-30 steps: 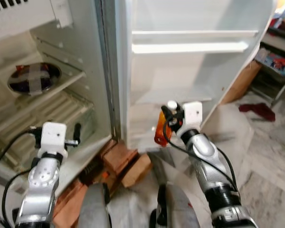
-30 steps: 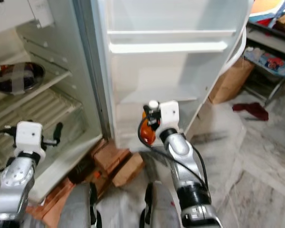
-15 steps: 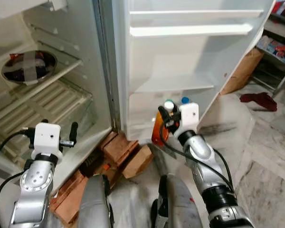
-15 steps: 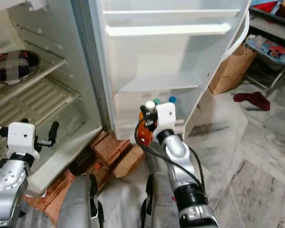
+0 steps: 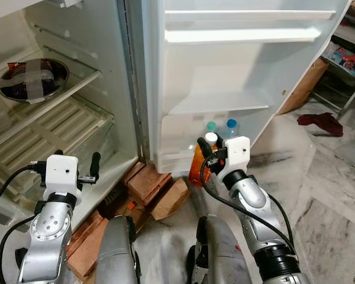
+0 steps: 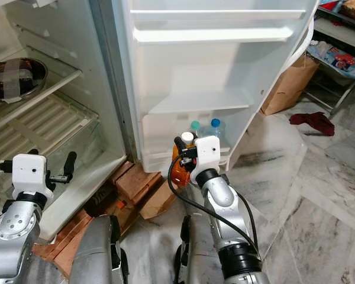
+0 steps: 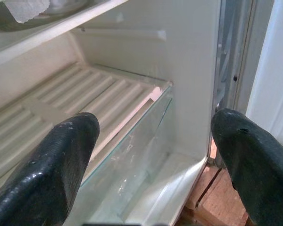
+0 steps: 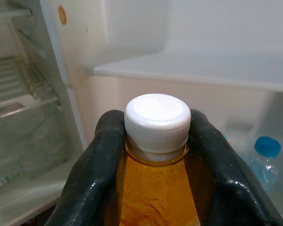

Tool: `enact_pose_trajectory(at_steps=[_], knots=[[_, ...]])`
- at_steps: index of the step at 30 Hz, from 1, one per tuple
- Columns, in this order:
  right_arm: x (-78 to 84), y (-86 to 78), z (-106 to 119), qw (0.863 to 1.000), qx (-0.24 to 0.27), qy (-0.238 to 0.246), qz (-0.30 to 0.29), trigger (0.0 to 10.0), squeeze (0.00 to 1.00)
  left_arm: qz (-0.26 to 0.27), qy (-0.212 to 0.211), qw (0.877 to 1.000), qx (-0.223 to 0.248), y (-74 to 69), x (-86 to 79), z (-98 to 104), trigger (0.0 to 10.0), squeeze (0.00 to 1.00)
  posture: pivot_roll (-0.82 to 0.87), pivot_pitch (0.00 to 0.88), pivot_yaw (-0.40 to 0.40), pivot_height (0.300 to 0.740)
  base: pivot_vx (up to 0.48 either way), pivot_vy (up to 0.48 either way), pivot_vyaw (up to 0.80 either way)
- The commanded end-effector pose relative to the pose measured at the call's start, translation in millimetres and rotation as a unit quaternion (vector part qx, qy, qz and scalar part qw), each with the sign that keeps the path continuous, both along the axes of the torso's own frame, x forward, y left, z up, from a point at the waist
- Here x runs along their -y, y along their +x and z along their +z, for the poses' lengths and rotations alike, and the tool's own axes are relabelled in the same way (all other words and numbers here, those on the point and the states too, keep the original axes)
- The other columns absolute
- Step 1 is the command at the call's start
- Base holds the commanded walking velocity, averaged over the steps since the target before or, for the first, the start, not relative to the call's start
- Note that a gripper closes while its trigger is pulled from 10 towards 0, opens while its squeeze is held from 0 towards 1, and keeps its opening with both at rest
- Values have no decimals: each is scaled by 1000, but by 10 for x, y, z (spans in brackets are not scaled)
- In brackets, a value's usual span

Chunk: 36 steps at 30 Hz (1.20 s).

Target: Restocking fridge

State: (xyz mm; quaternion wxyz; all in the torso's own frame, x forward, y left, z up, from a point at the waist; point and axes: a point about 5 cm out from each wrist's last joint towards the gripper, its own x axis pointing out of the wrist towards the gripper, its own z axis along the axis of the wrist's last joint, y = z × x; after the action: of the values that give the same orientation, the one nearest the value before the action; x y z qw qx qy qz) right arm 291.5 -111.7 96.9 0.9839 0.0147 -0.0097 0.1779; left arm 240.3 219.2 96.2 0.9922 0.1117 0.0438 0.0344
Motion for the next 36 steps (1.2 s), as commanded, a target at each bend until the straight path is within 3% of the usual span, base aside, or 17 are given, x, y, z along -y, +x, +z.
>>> enact_pose_trajectory(at_steps=[1,36], knots=[[10,-3,67,1000,13,-7,4,10000,0,-3,-6,1000,-4,0,21,-24,10000,0,51,118,-84,605,300,0,0],[-33,26,64,1000,9,-15,22,10000,0,2,-9,1000,-1,56,39,-32,10000,0,52,112,-92,605,352,0,0]])
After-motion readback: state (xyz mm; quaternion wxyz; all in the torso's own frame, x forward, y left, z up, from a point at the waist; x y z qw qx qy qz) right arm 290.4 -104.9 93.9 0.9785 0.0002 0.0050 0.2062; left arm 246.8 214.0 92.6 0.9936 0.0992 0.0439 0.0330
